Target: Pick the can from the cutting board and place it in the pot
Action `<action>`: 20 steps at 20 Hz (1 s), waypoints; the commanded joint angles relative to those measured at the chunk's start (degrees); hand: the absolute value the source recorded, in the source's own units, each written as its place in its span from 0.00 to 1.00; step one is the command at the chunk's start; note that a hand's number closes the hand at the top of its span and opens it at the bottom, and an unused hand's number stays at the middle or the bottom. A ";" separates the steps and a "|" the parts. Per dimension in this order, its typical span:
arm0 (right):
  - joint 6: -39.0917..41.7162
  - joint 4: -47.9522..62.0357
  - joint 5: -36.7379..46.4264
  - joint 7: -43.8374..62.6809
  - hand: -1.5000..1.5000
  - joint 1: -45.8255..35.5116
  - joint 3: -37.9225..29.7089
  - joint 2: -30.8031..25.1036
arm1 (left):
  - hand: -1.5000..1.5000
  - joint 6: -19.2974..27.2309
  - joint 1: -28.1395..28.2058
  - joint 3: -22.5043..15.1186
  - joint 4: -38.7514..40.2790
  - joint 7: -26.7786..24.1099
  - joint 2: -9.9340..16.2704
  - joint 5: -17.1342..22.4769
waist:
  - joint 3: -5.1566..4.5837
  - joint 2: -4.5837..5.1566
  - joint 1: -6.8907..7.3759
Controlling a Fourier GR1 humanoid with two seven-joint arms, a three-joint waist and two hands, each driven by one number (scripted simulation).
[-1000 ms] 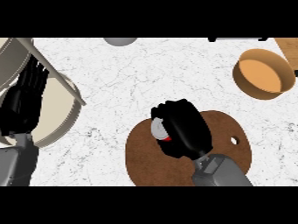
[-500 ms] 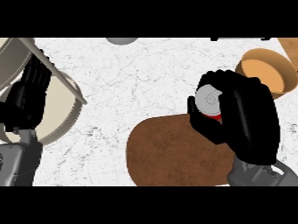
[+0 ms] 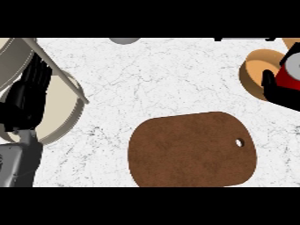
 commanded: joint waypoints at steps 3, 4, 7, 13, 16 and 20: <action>-2.13 14.78 -7.54 -10.68 1.00 -2.21 -13.48 -9.92 | 0.50 0.39 0.50 -0.24 -2.45 1.39 -0.44 0.04 | 0.03 0.13 0.57; -6.00 19.27 -6.43 -11.68 1.00 -3.16 -12.66 -8.40 | 0.50 -1.07 -2.04 0.97 1.63 0.75 0.75 0.80 | 0.02 0.27 0.56; -8.62 29.29 -9.49 -19.79 1.00 -4.08 -17.47 -13.50 | 0.50 -1.82 0.41 -0.36 0.58 -2.06 -0.48 0.33 | 0.03 0.35 0.79; -13.39 50.15 -10.22 -29.50 1.00 -12.62 -17.97 -18.76 | 0.50 -1.11 -0.09 0.90 2.26 -1.63 -0.97 0.85 | 0.03 0.48 1.44; -19.15 58.30 -8.91 -35.12 1.00 -13.57 -17.50 -19.52 | 0.50 -1.51 -1.55 1.43 -0.18 0.74 1.00 0.63 | 0.03 0.37 1.29; -22.70 67.96 -9.48 -40.44 1.00 -14.62 -18.41 -20.68 | 0.50 0.41 -1.49 -1.65 2.88 -2.65 -2.65 -2.32 | 0.04 0.41 0.97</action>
